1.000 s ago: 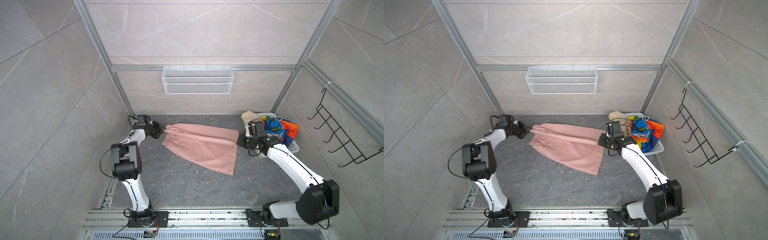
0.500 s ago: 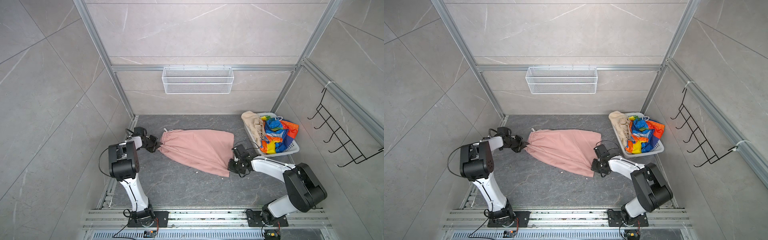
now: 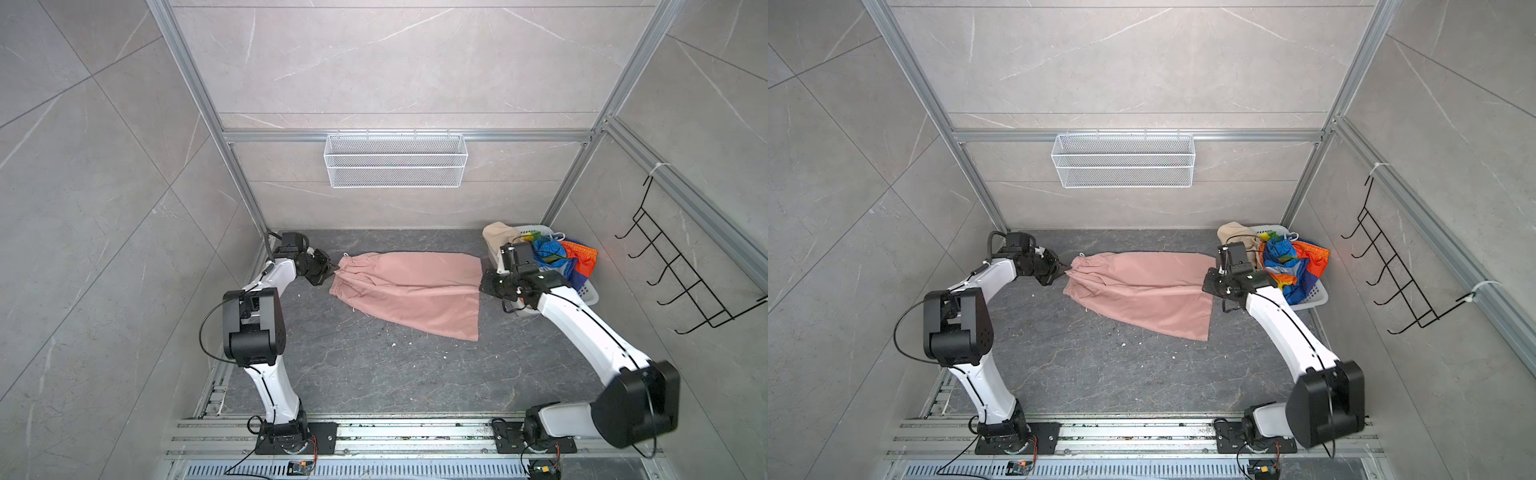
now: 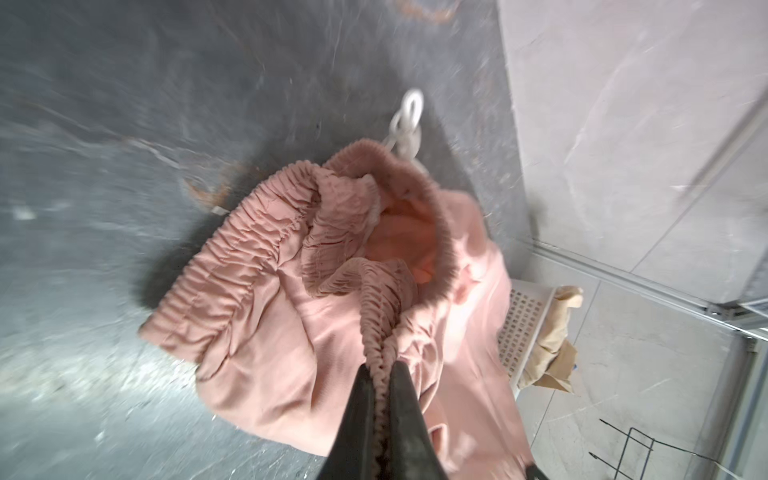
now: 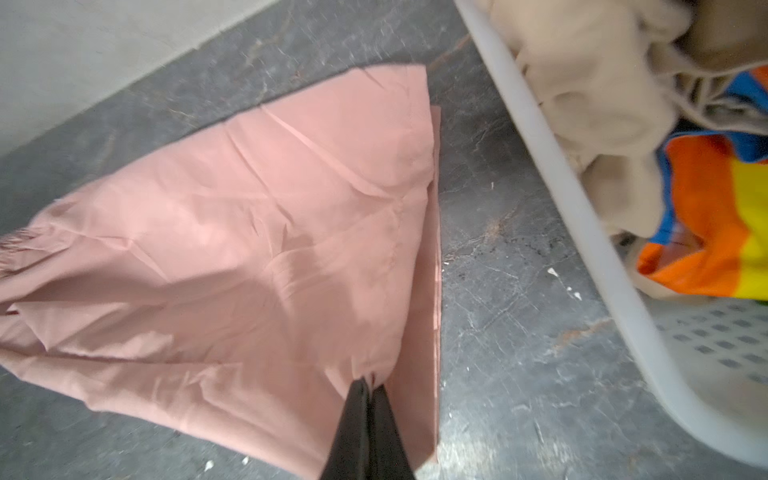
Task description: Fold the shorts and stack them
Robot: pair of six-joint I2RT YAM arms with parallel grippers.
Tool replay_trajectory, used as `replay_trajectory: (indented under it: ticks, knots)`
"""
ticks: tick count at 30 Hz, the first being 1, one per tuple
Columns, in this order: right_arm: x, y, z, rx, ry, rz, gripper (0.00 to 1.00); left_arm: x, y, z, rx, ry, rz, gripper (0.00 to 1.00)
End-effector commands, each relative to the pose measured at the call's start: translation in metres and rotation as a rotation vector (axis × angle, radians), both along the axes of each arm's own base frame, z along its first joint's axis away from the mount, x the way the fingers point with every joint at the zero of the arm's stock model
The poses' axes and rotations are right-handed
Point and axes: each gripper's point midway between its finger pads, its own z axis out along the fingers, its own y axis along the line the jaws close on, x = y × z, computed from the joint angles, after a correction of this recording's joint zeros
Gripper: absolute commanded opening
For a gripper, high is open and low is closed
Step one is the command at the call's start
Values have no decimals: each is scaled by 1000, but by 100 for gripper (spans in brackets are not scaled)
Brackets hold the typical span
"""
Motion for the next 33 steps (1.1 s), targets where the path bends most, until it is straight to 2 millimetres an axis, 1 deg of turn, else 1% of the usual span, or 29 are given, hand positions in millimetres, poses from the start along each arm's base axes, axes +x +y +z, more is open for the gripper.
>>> replay_trajectory:
  ticks: [1,3,5,6,8,12,15,17,19,21,22,24,25,26,27,28,30,31,32,33]
  knots:
    - [-48,13,-55,8,179,44,0,-15,21,-5,36,11,15,0]
    - [-64,28,-87,-2,234,67,0,-23,24,-24,33,51,24,0]
    - [-78,35,-117,-11,293,67,0,-28,27,-37,38,70,26,0]
    - [-84,39,-129,-7,314,67,0,-30,29,-42,55,80,22,0]
    - [-93,44,-145,-14,331,64,0,-35,34,-54,88,111,18,0]
    - [-105,41,-171,-37,380,46,0,-42,42,-74,100,162,28,0]
    - [-109,36,-184,-62,404,42,0,-43,43,-82,107,174,31,0]
    - [-108,36,-187,-76,410,46,0,-44,42,-83,107,180,31,1]
    - [-106,37,-185,-82,412,53,8,-43,39,-79,115,162,19,19]
    - [-101,39,-173,-81,391,65,23,-40,32,-68,148,131,-10,38]
    - [-98,41,-166,-79,378,73,29,-39,31,-62,176,115,-18,48]
    - [-91,42,-144,-82,340,84,40,-37,30,-50,240,79,-35,70]
    - [-88,41,-132,-94,322,90,48,-36,32,-43,275,62,-36,82]
    - [-83,40,-119,-103,298,93,54,-36,35,-39,294,60,-30,89]
    - [-78,39,-105,-117,273,96,60,-36,40,-36,319,64,-23,92]
    - [-73,37,-91,-127,243,98,67,-37,48,-33,359,70,-12,94]
    - [-63,33,-72,-128,206,95,80,-36,65,-24,435,69,21,95]
    - [-57,31,-66,-120,194,91,86,-34,72,-16,473,49,40,96]
    - [-51,31,-63,-105,189,89,90,-32,75,-9,494,23,53,98]
    - [-45,34,-61,-82,180,97,94,-27,73,2,493,-18,59,99]
